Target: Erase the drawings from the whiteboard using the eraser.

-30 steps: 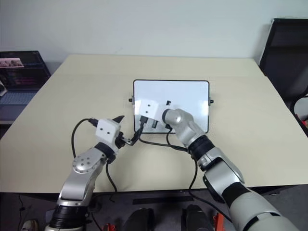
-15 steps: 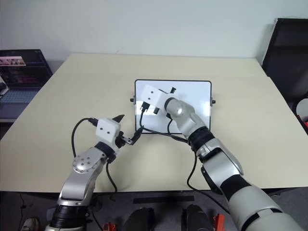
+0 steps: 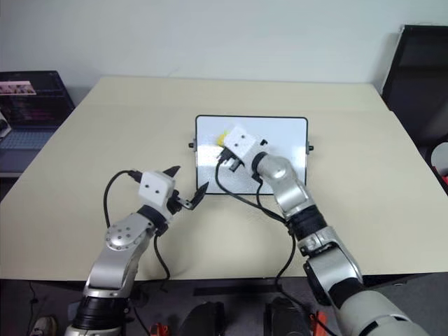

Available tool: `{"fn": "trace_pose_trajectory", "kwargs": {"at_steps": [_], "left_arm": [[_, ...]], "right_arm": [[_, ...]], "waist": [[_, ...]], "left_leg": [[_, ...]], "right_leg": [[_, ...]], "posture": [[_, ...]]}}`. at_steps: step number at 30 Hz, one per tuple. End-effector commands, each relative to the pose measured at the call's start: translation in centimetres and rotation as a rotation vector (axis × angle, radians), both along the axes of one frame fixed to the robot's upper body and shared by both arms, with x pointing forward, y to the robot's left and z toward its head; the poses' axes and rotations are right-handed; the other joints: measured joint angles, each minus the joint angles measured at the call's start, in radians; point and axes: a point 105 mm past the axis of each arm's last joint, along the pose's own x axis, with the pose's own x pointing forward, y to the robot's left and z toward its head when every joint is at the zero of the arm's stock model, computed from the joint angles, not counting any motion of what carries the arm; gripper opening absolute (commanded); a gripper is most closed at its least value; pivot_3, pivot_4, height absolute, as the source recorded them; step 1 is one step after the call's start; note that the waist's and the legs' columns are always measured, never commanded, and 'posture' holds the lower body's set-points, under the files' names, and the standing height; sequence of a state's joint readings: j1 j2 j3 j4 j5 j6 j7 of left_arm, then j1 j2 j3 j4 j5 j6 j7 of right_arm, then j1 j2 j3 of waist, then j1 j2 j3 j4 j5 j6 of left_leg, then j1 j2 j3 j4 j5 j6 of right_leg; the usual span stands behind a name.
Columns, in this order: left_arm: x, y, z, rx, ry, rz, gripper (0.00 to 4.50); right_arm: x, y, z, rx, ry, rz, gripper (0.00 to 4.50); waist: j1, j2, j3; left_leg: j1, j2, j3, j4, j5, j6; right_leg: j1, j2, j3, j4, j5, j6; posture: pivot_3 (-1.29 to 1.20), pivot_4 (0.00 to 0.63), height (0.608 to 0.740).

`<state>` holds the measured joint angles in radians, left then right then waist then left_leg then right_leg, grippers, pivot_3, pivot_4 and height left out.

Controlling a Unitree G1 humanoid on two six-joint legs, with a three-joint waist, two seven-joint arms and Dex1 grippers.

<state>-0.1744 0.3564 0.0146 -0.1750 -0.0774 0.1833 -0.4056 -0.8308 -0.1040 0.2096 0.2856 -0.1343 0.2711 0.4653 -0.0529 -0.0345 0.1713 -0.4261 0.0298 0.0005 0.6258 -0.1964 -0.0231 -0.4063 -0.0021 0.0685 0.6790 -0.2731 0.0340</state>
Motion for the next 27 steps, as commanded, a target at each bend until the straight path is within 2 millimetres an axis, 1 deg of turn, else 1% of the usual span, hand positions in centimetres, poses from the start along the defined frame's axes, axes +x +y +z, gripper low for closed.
{"fn": "trace_pose_trajectory", "kwargs": {"at_steps": [1, 4, 7, 8, 10, 11, 13, 16, 19, 23, 24, 27], "left_arm": [[-0.2, -0.3, 2.1, -0.019, -0.076, -0.036, 4.50], [-0.2, -0.3, 2.3, -0.024, -0.077, -0.045, 4.50], [-0.3, -0.4, 2.1, -0.029, -0.064, -0.047, 4.50], [-0.3, -0.3, 2.1, -0.031, -0.061, -0.044, 4.50], [-0.3, -0.1, 2.0, -0.035, -0.055, -0.033, 4.50], [-0.3, 0.1, 2.0, -0.041, -0.052, -0.025, 4.50], [-0.2, 0.3, 2.1, -0.050, -0.048, -0.015, 4.50], [-0.1, 0.3, 2.1, -0.047, -0.045, -0.019, 4.50], [0.2, -0.2, 2.3, -0.044, -0.049, -0.037, 4.50], [0.6, -0.8, 2.6, -0.037, -0.053, -0.070, 4.50], [0.6, -1.1, 2.6, -0.032, -0.054, -0.091, 4.50], [0.4, -5.2, 3.3, -0.052, -0.056, -0.308, 4.50]], "right_arm": [[-1.0, -3.5, 1.5, 0.149, 0.060, -0.060, 0.95], [-1.9, -6.5, 1.0, 0.223, 0.125, -0.153, 0.95], [-3.8, -9.4, -0.9, 0.258, 0.130, -0.237, 0.95], [-4.3, -9.9, -1.4, 0.263, 0.133, -0.250, 0.95], [-5.5, -10.7, -3.2, 0.245, 0.153, -0.283, 0.95], [-6.0, -11.0, -4.0, 0.236, 0.163, -0.298, 0.95], [-6.5, -11.2, -4.7, 0.236, 0.176, -0.325, 0.95], [-6.6, -11.2, -4.7, 0.250, 0.176, -0.342, 0.95], [-6.3, -11.3, -4.3, 0.246, 0.156, -0.354, 0.95], [-6.1, -12.5, -3.7, 0.219, 0.126, -0.389, 0.95], [-6.0, -13.0, -3.5, 0.203, 0.116, -0.406, 0.95], [-5.7, -17.8, -3.2, 0.123, 0.106, -0.588, 0.95]], "waist": [[0.004, 0.000, 0.000], [0.011, 0.000, 0.000], [0.015, 0.000, 0.000], [0.016, 0.000, 0.000], [0.015, 0.000, 0.000], [0.014, 0.000, 0.000], [0.010, 0.000, 0.000], [0.003, 0.000, 0.000], [0.004, 0.000, 0.000], [0.007, 0.000, 0.000], [0.008, 0.000, 0.000], [0.021, -0.001, 0.001]], "left_leg": [[0.000, 0.000, 0.000, 0.000, 0.000, 0.000], [-0.001, -0.001, 0.000, 0.000, 0.000, 0.000], [-0.001, 0.000, 0.000, 0.001, 0.000, 0.000], [-0.001, -0.001, 0.000, 0.000, 0.000, 0.000], [-0.001, 0.000, 0.001, 0.000, 0.000, 0.000], [-0.001, 0.000, 0.002, 0.000, 0.000, 0.000], [-0.001, 0.000, 0.001, 0.000, 0.000, 0.000], [0.000, 0.000, 0.001, 0.001, 0.000, 0.000], [0.000, 0.000, 0.002, 0.002, 0.000, 0.000], [0.000, -0.001, 0.002, 0.002, 0.000, 0.000], [0.000, -0.001, 0.002, 0.002, 0.000, 0.000], [-0.001, -0.001, 0.003, 0.002, 0.000, 0.000]], "right_leg": [[0.000, 0.000, 0.000, 0.000, 0.000, 0.000], [0.000, -0.001, 0.000, -0.001, 0.000, 0.000], [0.000, -0.001, 0.000, -0.001, 0.000, 0.000], [0.000, 0.000, 0.000, -0.001, -0.001, 0.000], [0.000, 0.000, 0.000, -0.001, -0.002, 0.001], [0.000, 0.000, 0.000, -0.001, -0.004, 0.004], [0.000, 0.000, 0.001, -0.001, -0.004, 0.004], [0.000, 0.001, 0.001, 0.000, -0.004, 0.005], [0.001, 0.001, 0.001, 0.000, -0.005, 0.005], [0.001, 0.001, 0.001, -0.001, -0.005, 0.005], [0.001, 0.001, 0.001, -0.001, -0.005, 0.005], [0.001, 0.001, 0.000, -0.001, -0.005, 0.005]], "posture": [[0.00, 0.150, 0.740], [0.00, 0.150, 0.740], [0.00, 0.150, 0.740], [0.00, 0.150, 0.740], [0.00, 0.150, 0.740], [0.00, 0.150, 0.740], [0.00, 0.150, 0.740], [0.00, 0.150, 0.740], [0.00, 0.150, 0.740], [0.00, 0.150, 0.740], [0.00, 0.150, 0.740], [0.00, 0.150, 0.740]]}}
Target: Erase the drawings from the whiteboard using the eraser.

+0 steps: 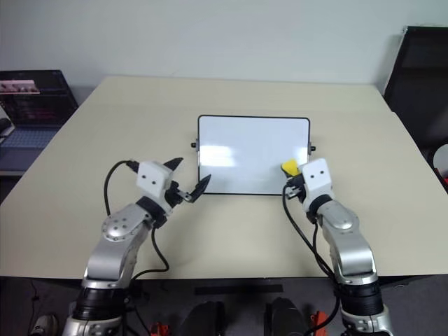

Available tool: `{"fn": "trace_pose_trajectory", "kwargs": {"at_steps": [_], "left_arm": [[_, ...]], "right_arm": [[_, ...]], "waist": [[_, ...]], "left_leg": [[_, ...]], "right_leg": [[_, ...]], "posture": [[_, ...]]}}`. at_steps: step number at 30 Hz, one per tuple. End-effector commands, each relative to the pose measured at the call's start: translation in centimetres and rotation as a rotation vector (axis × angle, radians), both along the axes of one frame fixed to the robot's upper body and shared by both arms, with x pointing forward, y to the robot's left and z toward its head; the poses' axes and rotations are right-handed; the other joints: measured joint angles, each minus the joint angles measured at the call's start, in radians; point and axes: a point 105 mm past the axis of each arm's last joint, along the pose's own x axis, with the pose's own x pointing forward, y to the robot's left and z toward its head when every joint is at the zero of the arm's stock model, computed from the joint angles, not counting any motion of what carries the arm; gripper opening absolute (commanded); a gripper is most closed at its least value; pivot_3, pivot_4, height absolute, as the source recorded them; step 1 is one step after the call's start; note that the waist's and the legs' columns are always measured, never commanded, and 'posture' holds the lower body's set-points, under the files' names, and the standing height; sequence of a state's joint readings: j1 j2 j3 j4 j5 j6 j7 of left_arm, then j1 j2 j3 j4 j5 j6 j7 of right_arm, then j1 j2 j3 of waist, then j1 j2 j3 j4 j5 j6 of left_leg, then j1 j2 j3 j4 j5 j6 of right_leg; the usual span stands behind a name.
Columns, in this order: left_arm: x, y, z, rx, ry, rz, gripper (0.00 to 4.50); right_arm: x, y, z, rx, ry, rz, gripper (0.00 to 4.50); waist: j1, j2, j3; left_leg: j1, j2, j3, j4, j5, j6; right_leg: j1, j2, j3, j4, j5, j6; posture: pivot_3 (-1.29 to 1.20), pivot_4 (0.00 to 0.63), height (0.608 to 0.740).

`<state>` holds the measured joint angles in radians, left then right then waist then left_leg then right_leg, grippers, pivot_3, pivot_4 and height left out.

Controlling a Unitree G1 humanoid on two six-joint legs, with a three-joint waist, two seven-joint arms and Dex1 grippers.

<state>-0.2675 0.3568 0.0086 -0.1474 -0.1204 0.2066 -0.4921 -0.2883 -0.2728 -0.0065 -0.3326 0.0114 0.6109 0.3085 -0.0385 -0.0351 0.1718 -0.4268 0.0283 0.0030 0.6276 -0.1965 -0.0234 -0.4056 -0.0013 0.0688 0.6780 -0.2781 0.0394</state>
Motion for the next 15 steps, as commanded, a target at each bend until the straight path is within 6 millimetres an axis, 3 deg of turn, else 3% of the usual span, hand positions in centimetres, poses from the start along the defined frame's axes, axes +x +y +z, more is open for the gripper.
{"fn": "trace_pose_trajectory", "kwargs": {"at_steps": [1, 5, 8, 11, 15], "left_arm": [[-0.7, -4.8, 1.8, -0.042, -0.039, -0.267, 4.50], [-1.7, -8.2, 1.9, -0.056, -0.015, -0.482, 4.50], [-2.3, -10.2, 1.7, -0.047, 0.004, -0.600, 4.50], [-3.0, -11.6, 1.3, -0.048, 0.035, -0.696, 4.50], [-3.6, -12.6, -0.6, 0.035, 0.073, -0.768, 4.50]], "right_arm": [[0.0, -5.7, 2.2, -0.087, -0.035, -0.208, 0.95], [-0.6, -9.7, 1.8, -0.109, 0.056, -0.334, 0.95], [-1.3, -11.5, 0.8, -0.101, 0.135, -0.386, 0.95], [-2.0, -12.7, -0.2, -0.058, 0.211, -0.435, 0.95], [-2.1, -12.7, -0.7, 0.004, 0.270, -0.448, 0.95]], "waist": [[0.013, -0.001, 0.000], [0.012, -0.001, 0.000], [0.005, 0.000, 0.000], [0.002, 0.000, 0.000], [0.002, 0.000, 0.000]], "left_leg": [[0.000, 0.000, 0.000, 0.000, 0.000, 0.000], [-0.002, -0.001, 0.001, 0.001, 0.000, 0.000], [-0.002, -0.001, 0.001, 0.000, 0.000, 0.000], [-0.001, -0.001, 0.001, 0.000, 0.000, 0.000], [-0.001, -0.001, 0.001, 0.001, 0.000, 0.000]], "right_leg": [[0.000, 0.000, 0.000, 0.000, 0.000, 0.000], [0.000, -0.001, -0.001, -0.001, 0.000, -0.001], [0.000, 0.000, -0.001, -0.001, 0.000, -0.001], [0.000, 0.002, 0.000, 0.000, 0.000, 0.000], [0.000, 0.003, 0.000, 0.001, -0.001, 0.000]], "posture": [[0.00, 0.150, 0.740], [0.00, 0.150, 0.740], [0.00, 0.150, 0.740], [0.00, 0.150, 0.740], [0.00, 0.150, 0.740]]}}
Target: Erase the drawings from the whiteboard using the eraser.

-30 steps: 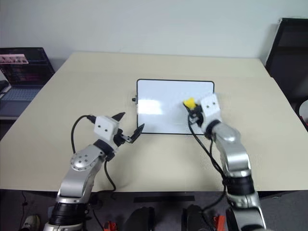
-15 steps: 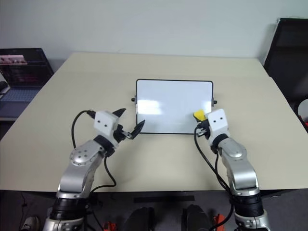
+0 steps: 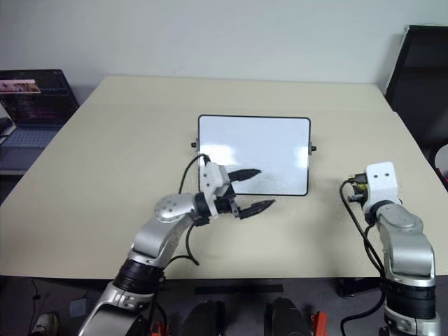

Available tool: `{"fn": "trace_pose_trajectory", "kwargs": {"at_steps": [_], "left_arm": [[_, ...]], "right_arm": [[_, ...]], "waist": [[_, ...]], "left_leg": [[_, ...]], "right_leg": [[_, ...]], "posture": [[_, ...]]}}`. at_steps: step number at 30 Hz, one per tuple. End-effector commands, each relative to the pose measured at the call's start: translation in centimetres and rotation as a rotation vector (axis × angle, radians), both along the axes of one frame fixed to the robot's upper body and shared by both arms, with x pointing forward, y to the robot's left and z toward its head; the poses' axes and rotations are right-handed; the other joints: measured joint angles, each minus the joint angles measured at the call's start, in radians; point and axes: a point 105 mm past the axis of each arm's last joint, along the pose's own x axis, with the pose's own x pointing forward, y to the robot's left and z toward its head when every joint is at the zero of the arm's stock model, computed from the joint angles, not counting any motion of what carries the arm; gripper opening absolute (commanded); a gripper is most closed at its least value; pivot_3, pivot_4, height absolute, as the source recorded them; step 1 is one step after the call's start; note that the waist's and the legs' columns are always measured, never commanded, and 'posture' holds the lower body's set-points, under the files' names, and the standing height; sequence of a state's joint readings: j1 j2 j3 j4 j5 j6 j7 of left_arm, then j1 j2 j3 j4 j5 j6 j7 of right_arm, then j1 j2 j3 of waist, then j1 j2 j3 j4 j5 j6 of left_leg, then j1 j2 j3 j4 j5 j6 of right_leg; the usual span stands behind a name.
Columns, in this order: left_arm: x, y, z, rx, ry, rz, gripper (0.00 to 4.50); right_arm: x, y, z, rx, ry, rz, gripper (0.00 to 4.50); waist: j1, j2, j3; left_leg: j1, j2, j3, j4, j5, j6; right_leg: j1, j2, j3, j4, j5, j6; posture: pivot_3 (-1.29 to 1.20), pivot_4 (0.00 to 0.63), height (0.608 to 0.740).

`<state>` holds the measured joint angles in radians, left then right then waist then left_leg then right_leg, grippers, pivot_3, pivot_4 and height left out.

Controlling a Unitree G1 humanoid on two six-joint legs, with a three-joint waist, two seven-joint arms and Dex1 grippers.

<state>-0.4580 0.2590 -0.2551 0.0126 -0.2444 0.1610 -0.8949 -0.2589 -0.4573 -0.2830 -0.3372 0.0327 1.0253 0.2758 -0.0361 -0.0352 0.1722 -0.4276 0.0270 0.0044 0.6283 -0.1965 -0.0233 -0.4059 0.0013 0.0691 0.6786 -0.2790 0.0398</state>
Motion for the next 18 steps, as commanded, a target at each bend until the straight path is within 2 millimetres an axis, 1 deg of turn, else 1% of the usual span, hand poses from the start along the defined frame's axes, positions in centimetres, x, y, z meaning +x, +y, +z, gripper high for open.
{"fn": "trace_pose_trajectory", "kwargs": {"at_steps": [1, 7, 13, 18], "left_arm": [[-0.7, -0.9, -0.2, 0.037, -0.035, -0.076, 4.50], [-0.4, -0.6, -1.1, 0.100, -0.068, -0.097, 4.50], [0.1, -0.2, -0.9, 0.097, -0.079, -0.087, 4.50], [0.3, -0.2, -0.7, 0.091, -0.090, -0.061, 4.50]], "right_arm": [[0.1, 0.1, 1.3, 0.036, -0.027, -0.006, 0.95], [0.1, 0.4, 0.9, 0.028, 0.012, 0.038, 0.95], [0.5, 1.0, 0.2, 0.040, 0.057, 0.077, 0.95], [0.7, 0.8, -0.1, 0.032, 0.065, 0.078, 0.95]], "waist": [[0.000, 0.000, 0.000], [0.003, 0.000, 0.000], [0.003, 0.000, 0.000], [0.003, 0.000, 0.000]], "left_leg": [[0.000, 0.000, 0.000, 0.000, 0.000, 0.000], [0.000, 0.000, 0.000, 0.000, 0.000, 0.000], [0.000, 0.000, 0.000, 0.000, 0.000, 0.000], [0.000, 0.000, 0.000, 0.000, 0.000, 0.000]], "right_leg": [[0.000, 0.000, 0.000, 0.000, 0.000, 0.000], [0.000, 0.000, 0.000, 0.000, 0.000, 0.000], [0.000, 0.000, 0.000, 0.000, 0.000, 0.000], [0.000, 0.000, 0.000, 0.000, 0.000, 0.000]], "posture": [[0.00, 0.150, 0.740], [0.00, 0.150, 0.740], [0.00, 0.150, 0.740], [0.00, 0.150, 0.740]]}}
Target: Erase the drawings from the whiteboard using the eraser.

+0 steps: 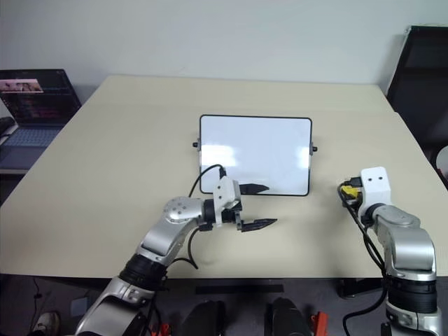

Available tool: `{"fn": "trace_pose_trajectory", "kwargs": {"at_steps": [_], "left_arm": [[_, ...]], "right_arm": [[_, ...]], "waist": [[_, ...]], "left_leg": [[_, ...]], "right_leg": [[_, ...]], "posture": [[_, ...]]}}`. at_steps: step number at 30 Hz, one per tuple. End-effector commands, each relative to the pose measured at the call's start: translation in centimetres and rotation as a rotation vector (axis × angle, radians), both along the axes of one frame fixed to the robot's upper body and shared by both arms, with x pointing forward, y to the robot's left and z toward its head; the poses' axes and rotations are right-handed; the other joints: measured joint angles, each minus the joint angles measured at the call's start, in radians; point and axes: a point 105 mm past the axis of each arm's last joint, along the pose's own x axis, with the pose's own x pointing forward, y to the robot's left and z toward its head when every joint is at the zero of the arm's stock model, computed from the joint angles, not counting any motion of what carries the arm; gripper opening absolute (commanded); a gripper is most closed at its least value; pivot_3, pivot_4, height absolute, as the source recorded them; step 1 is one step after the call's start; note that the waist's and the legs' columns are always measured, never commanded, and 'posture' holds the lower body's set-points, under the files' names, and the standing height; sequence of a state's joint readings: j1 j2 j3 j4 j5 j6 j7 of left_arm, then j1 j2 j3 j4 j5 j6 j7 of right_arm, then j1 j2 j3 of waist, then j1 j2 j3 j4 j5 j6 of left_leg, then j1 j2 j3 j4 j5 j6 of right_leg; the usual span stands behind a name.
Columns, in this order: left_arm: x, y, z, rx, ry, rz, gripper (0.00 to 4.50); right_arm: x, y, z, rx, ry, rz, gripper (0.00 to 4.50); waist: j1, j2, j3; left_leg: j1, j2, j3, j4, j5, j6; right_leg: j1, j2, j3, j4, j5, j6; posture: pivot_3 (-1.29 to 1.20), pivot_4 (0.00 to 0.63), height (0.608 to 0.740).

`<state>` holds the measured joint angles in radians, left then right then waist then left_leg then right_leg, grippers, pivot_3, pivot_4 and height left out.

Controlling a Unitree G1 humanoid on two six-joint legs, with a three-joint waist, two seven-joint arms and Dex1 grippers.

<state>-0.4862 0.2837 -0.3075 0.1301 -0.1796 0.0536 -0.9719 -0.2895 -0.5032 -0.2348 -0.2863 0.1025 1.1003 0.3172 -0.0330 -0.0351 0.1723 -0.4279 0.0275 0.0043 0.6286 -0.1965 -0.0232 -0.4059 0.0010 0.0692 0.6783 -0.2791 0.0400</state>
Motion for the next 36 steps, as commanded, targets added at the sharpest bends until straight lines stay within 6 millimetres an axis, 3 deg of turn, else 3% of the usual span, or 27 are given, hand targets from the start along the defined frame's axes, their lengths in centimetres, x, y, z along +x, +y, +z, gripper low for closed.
{"fn": "trace_pose_trajectory", "kwargs": {"at_steps": [1, 12, 22, 29, 32, 36], "left_arm": [[0.4, -0.1, 1.4, -0.026, -0.061, 0.011, 4.50], [0.6, 0.1, 1.6, -0.030, -0.064, 0.031, 4.50], [0.7, 0.3, 1.9, -0.035, -0.067, 0.039, 4.50], [0.9, 0.8, 2.2, -0.039, -0.062, 0.047, 4.50], [2.1, 2.8, 3.3, -0.065, -0.052, 0.120, 4.50], [6.3, 10.1, 6.1, -0.126, -0.122, 0.481, 4.50]], "right_arm": [[0.5, -0.2, 1.2, -0.018, -0.044, 0.005, 0.95], [1.1, 0.0, 0.7, -0.013, -0.036, 0.022, 0.95], [1.5, 0.0, 0.9, -0.009, -0.042, 0.025, 4.29], [1.9, 0.4, 2.3, 0.036, -0.093, 0.010, 4.45], [2.2, 0.8, 4.0, 0.094, -0.157, -0.012, 4.45], [2.0, -0.9, 8.1, 0.098, -0.387, -0.120, 4.45]], "waist": [[0.000, 0.000, 0.000], [0.000, 0.000, 0.000], [0.000, 0.000, 0.000], [-0.001, 0.000, 0.000], [-0.003, 0.000, 0.000], [-0.002, 0.000, 0.000]], "left_leg": [[0.000, 0.000, 0.000, 0.000, 0.000, 0.000], [0.000, 0.000, 0.000, 0.000, 0.000, 0.000], [0.000, 0.000, 0.000, 0.000, 0.000, 0.000], [0.000, 0.000, 0.000, 0.000, 0.000, 0.000], [0.000, 0.000, 0.000, 0.000, 0.000, 0.000], [0.000, 0.001, -0.002, 0.000, 0.000, 0.000]], "right_leg": [[0.000, 0.000, 0.000, 0.000, 0.000, 0.000], [0.000, 0.000, 0.000, 0.000, 0.000, 0.000], [0.000, 0.000, 0.000, 0.000, 0.000, 0.000], [0.000, 0.000, 0.000, 0.000, 0.000, 0.000], [0.000, 0.000, 0.000, 0.001, 0.000, 0.000], [0.000, 0.002, -0.001, 0.001, 0.000, 0.000]], "posture": [[0.00, 0.150, 0.740], [0.00, 0.150, 0.740], [0.00, 0.150, 0.740], [0.00, 0.150, 0.740], [0.00, 0.150, 0.740], [0.00, 0.150, 0.740]]}}
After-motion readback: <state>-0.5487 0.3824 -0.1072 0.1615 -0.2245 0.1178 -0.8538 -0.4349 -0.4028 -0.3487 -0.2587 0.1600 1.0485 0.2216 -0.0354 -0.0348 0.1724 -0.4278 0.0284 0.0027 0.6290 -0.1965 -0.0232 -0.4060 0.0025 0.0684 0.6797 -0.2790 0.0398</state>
